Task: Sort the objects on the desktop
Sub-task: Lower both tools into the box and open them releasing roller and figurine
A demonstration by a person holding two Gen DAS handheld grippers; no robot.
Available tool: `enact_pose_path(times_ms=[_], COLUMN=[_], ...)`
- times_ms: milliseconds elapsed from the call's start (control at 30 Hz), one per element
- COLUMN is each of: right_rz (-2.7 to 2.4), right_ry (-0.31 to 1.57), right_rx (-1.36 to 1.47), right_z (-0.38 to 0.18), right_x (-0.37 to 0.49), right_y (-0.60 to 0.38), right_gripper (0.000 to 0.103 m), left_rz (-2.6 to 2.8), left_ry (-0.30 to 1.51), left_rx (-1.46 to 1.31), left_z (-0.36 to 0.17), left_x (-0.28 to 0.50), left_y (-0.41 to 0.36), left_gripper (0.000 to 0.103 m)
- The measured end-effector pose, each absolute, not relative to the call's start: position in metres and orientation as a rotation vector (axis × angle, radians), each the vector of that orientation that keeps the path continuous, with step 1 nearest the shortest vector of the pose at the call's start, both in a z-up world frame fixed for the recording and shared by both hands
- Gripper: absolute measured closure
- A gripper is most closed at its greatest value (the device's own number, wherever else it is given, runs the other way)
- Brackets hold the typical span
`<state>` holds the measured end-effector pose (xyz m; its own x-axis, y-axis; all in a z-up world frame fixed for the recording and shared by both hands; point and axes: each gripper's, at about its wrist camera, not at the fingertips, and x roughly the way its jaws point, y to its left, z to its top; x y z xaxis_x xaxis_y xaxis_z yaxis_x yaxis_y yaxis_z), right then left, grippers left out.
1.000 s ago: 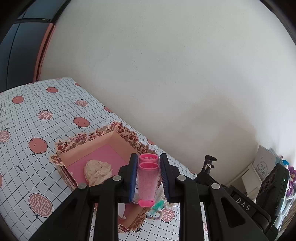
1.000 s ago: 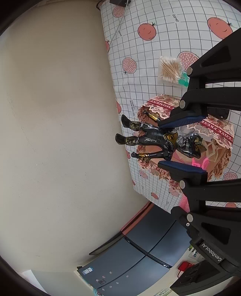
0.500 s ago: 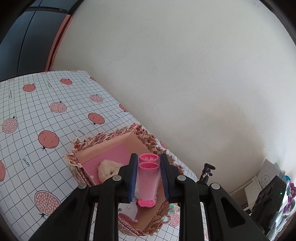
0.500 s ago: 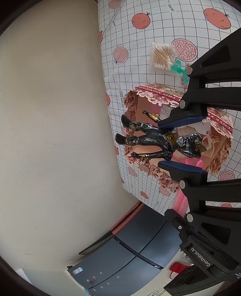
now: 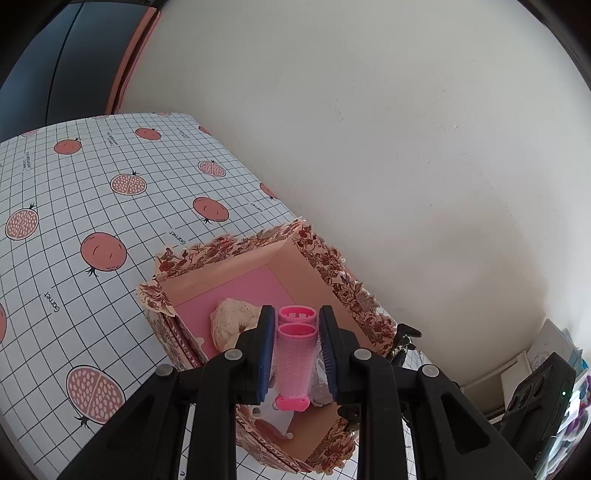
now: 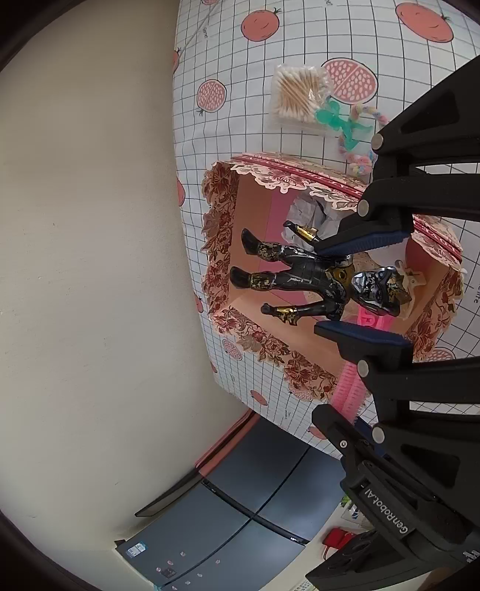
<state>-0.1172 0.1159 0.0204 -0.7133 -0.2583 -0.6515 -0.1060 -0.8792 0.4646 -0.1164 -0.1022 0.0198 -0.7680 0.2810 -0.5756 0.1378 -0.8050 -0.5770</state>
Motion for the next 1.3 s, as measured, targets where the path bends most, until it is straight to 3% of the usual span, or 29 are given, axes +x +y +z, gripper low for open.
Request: enact_pose_path(times_ms=[1300], right_rz=[-2.701], right_ry=[-0.704], right_rx=[1.261], right_z=[0.001], right_x=[-0.127], right_y=[0.109], right_gripper=[0.064], left_rz=[2.714], left_ry=[-0.965], left_rx=[-1.119], left_z=[0.006], left_x=[-0.124], left_y=[-0.104], left_gripper=[0.078])
